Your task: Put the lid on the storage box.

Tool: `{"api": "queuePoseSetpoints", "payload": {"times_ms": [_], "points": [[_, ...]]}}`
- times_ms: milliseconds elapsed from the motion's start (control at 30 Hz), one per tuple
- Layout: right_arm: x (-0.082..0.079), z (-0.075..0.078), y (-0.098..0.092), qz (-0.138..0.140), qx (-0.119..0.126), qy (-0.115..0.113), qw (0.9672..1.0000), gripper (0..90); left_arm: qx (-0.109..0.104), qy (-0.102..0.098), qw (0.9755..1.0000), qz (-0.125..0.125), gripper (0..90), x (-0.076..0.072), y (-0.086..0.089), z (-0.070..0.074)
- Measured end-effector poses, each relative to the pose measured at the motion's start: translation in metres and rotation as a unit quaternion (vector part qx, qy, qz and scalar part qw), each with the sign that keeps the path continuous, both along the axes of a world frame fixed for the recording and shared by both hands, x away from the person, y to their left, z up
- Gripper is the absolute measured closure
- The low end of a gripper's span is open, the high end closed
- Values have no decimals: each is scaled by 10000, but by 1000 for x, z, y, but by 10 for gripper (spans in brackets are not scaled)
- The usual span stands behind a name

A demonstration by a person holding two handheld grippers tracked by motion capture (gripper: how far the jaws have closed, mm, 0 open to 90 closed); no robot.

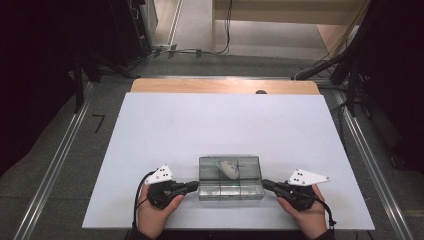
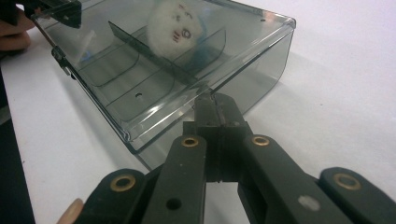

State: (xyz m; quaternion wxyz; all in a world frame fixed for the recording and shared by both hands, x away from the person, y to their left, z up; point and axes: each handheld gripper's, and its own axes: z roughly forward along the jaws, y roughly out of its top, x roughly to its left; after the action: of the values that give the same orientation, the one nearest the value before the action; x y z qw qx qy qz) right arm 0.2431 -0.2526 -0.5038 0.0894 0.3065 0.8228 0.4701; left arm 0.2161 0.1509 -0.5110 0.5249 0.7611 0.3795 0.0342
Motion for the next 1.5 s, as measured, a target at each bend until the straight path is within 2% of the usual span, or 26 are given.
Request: {"api": "queuePoseSetpoints", "payload": {"times_ms": [67, 167, 267, 333, 633, 867, 1267, 1500], "points": [[0, 0, -1, -1, 16, 18, 10000, 870, -71, 2, 10000, 6, 862, 0, 2, 0], [0, 1, -1, -26, 24, 6, 10000, 869, -53, -26, 10000, 29, 852, 0, 3, 1], [1, 2, -3, -29, 41, -19, 10000, 839, -46, -97, 9999, 96, 795, 0, 5, 3], [1, 4, -4, -31, 86, 3, 10000, 782, -72, -138, 9998, 136, 739, 0, 6, 4], [1, 15, -13, -175, 203, -268, 9993, 469, -197, -385, 9984, 362, 488, 1, 17, 11], [3, 19, -19, -186, 286, -347, 9988, 248, -222, -533, 9972, 468, 365, 1, 24, 13], [7, 23, -32, -329, 381, -416, 9979, 86, -222, -595, 9965, 538, 246, 2, 33, 15], [8, 25, -40, -345, 461, -487, 9972, 59, -280, -675, 9956, 585, 193, 2, 42, 17]]}}
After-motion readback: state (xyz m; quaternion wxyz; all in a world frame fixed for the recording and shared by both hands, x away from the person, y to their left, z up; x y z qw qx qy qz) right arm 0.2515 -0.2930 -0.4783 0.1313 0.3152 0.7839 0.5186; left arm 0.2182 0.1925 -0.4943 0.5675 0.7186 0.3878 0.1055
